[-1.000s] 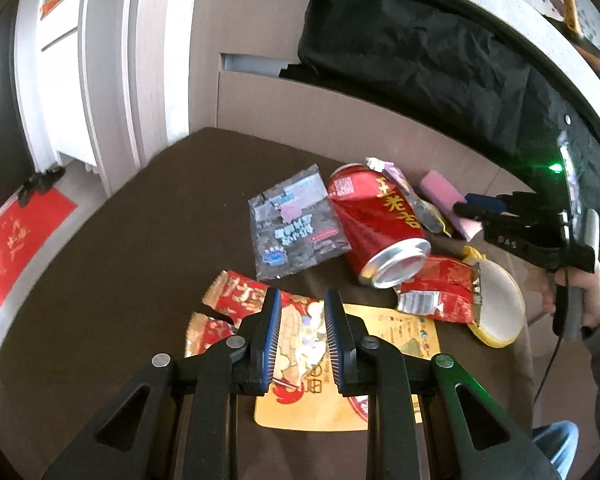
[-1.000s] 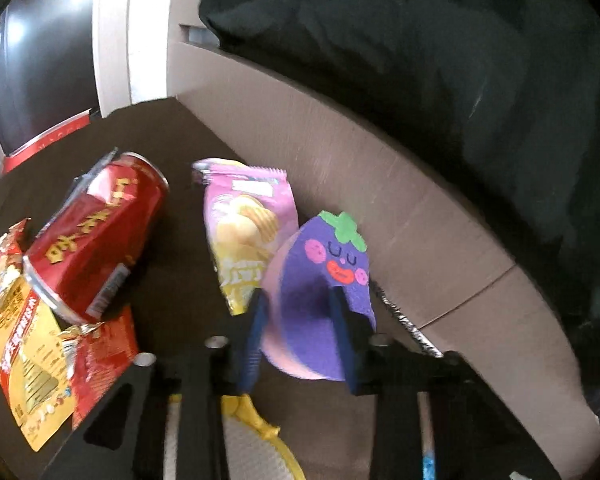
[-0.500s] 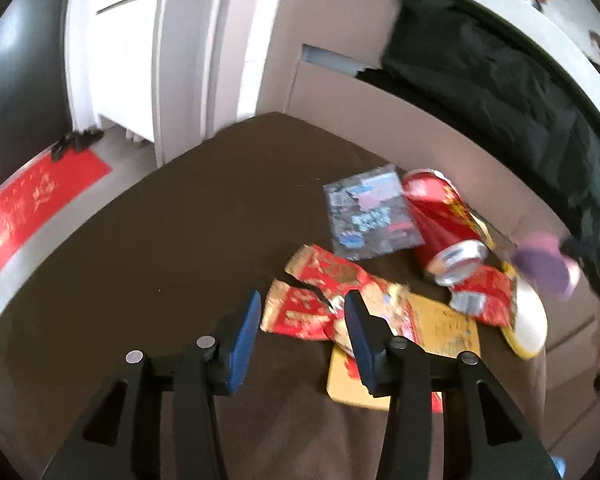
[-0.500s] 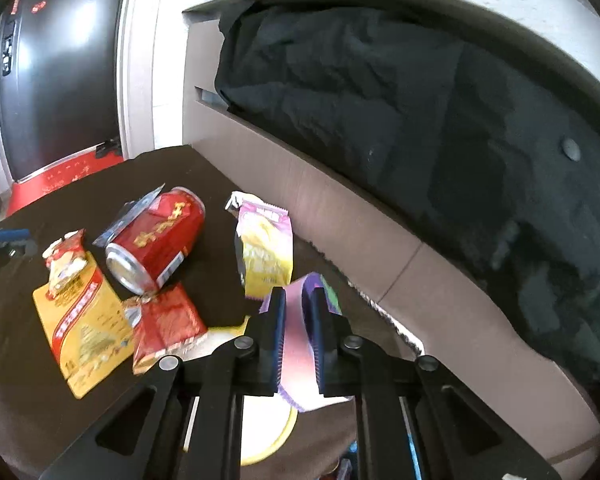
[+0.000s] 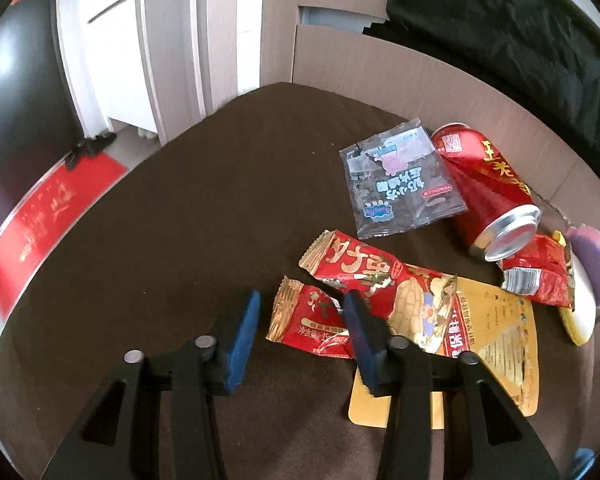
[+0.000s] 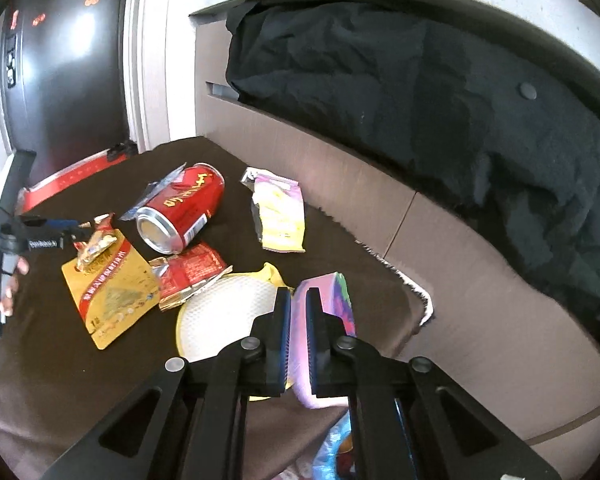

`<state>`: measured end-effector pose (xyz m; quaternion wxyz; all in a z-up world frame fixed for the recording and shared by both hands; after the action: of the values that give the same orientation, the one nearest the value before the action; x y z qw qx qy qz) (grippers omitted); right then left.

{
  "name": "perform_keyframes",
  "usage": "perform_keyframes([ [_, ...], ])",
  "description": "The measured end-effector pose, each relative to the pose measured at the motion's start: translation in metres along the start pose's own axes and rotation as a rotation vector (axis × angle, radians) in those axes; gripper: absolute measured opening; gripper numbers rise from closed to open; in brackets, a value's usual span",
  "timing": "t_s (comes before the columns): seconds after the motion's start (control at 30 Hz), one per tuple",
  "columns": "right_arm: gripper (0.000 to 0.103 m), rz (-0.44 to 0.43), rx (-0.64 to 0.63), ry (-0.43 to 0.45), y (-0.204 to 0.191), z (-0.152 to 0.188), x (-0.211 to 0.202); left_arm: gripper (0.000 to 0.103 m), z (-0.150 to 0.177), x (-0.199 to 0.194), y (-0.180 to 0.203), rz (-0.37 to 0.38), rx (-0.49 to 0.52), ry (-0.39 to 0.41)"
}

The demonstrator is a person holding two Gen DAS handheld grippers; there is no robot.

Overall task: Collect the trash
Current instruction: 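Grasp the pink sponge with the right gripper, then lift the pink sponge with the right gripper while the left gripper approaches the red can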

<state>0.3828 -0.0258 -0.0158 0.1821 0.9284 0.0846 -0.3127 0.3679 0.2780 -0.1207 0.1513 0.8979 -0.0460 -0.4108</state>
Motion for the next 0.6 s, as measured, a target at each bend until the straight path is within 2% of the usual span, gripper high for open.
perform_keyframes([
  [0.2,0.005,-0.038,0.072,-0.025,0.014,0.008,0.013,0.000,-0.003,-0.010,0.000,-0.006,-0.006,0.047],
  [0.3,0.009,-0.005,0.059,0.005,0.022,0.013,0.012,0.000,-0.004,-0.013,0.002,-0.010,0.008,0.053],
  [0.33,0.017,0.023,0.054,0.015,0.026,0.015,0.013,0.000,-0.004,-0.014,0.002,-0.009,0.011,0.055],
  [0.37,0.030,0.041,0.052,0.021,0.030,0.016,0.014,0.000,-0.004,-0.015,0.002,-0.009,0.011,0.057],
  [0.43,0.036,0.065,0.063,0.015,0.043,0.021,0.023,0.000,-0.006,-0.015,0.003,-0.002,0.009,0.060],
  [0.5,0.037,0.026,0.120,0.006,0.056,0.025,0.032,0.000,-0.008,-0.017,0.005,0.017,0.007,0.063],
  [0.53,0.041,-0.005,0.158,0.001,0.062,0.026,0.034,0.000,-0.008,-0.019,0.006,0.024,0.009,0.066],
  [0.6,0.043,-0.099,0.256,-0.031,0.075,0.028,0.042,0.000,-0.009,-0.025,0.011,0.029,0.028,0.074],
])
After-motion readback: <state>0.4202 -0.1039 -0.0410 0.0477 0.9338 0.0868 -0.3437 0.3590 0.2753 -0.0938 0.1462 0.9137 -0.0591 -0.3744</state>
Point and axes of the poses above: each gripper's, at about its wrist camera, not at the fingertips, and x roughly the way its jaws point, y to its right, z to its underside, the point moved 5 cm from there along x, roughly the way its jaws point, and after that the axes turned 15 degrees about z, right-handed, at the moved point
